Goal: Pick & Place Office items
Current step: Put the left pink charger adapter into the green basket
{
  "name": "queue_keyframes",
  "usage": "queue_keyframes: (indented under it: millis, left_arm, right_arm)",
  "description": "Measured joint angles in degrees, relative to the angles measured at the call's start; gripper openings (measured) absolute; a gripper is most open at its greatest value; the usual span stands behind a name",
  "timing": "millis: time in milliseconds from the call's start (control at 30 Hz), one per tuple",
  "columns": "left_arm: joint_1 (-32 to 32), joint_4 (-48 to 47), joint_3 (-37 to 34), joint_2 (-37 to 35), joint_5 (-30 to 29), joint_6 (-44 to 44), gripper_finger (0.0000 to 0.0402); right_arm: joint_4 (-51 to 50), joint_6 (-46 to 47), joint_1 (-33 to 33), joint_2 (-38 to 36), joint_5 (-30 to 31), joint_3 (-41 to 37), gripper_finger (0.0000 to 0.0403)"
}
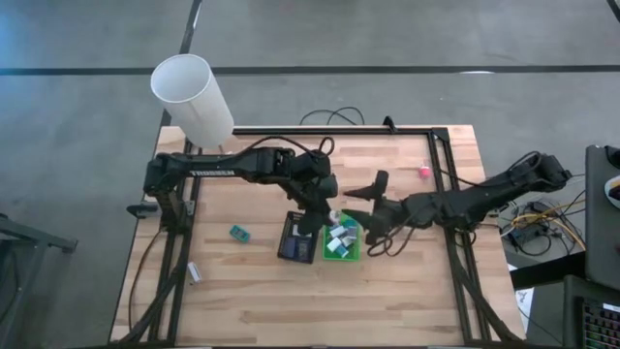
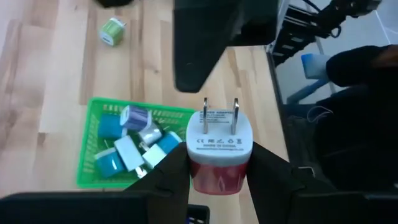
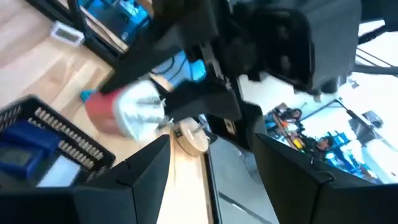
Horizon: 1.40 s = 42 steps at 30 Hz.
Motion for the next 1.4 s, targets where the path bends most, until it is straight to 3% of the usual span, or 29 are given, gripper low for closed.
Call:
queue_keyframes:
  millis: [767,1100,1400]
  left_arm:
    - [0.2,2.6,-0.1,0.0,-0.5,0.0,0.0126]
    - [0.2,3.2,-0.1,1.6,1.8,0.0,0.0126]
    - [0.3,3.9,-0.1,1.8,1.3,0.2,0.0126]
  right_arm:
    - [-1.4,-3.1,0.1,2.1,-3.8,0.1,0.0228]
    - [-1.9,-9.6,0.1,2.2,-7.7,0.0,0.0228]
    - [-19.2,-5.7,0.1,2.2,-14.5,9.9,0.0228]
